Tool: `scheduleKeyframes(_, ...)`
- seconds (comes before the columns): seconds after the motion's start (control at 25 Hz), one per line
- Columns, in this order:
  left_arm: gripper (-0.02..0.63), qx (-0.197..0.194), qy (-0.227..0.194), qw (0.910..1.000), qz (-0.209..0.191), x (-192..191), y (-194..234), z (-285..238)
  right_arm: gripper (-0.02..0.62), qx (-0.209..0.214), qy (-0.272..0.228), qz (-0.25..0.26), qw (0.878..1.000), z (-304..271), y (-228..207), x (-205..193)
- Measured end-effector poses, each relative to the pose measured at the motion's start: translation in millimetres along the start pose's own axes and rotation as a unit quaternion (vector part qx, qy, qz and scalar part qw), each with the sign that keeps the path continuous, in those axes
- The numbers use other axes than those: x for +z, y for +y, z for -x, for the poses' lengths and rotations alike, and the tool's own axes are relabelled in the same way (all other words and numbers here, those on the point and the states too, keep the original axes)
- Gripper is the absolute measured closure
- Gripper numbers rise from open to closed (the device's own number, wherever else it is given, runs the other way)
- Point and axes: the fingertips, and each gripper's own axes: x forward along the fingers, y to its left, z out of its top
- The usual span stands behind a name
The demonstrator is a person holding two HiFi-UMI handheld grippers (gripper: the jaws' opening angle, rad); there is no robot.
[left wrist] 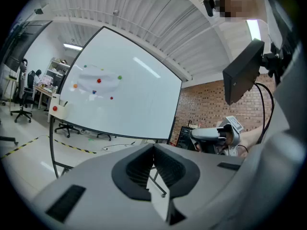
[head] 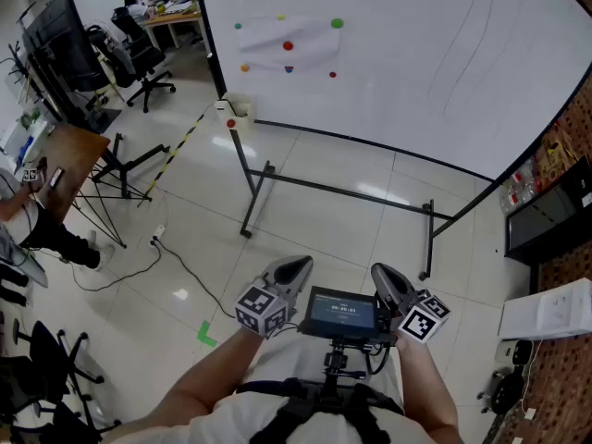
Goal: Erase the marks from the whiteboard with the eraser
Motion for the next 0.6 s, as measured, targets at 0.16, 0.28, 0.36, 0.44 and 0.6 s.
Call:
scheduleKeyframes(0.16, 0.583, 0.014, 0.000, 0.9999, 0.005, -2.3, 16.4, 13.7, 0.584, 0.015, 0.018, 0.009, 1.000, -21.0, 7.6, -9.8)
scheduleKeyframes(0.28, 0.583, 0.032, -0.001, 0.9994, 0.010, -1.5, 30.6, 23.4, 0.584, 0.029, 0.039, 0.019, 0.999, -37.0, 14.2, -15.2)
scheduleKeyframes(0.36, 0.583, 0.040, -0.001, 0.9991, 0.012, -0.7, 38.5, 26.7, 0.584, 0.038, 0.047, 0.019, 0.998, -48.1, 14.6, -15.3)
scheduleKeyframes(0.44, 0.583, 0.046, 0.001, 0.9989, 0.011, 1.2, 44.4, 28.0, 0.584, 0.046, 0.059, 0.020, 0.997, -60.8, 12.7, -16.3)
scheduleKeyframes(0.6, 0.583, 0.060, 0.003, 0.9982, 0.008, 9.0, 60.1, 26.5, 0.584, 0.061, 0.118, 0.070, 0.989, -93.4, 6.2, -30.6)
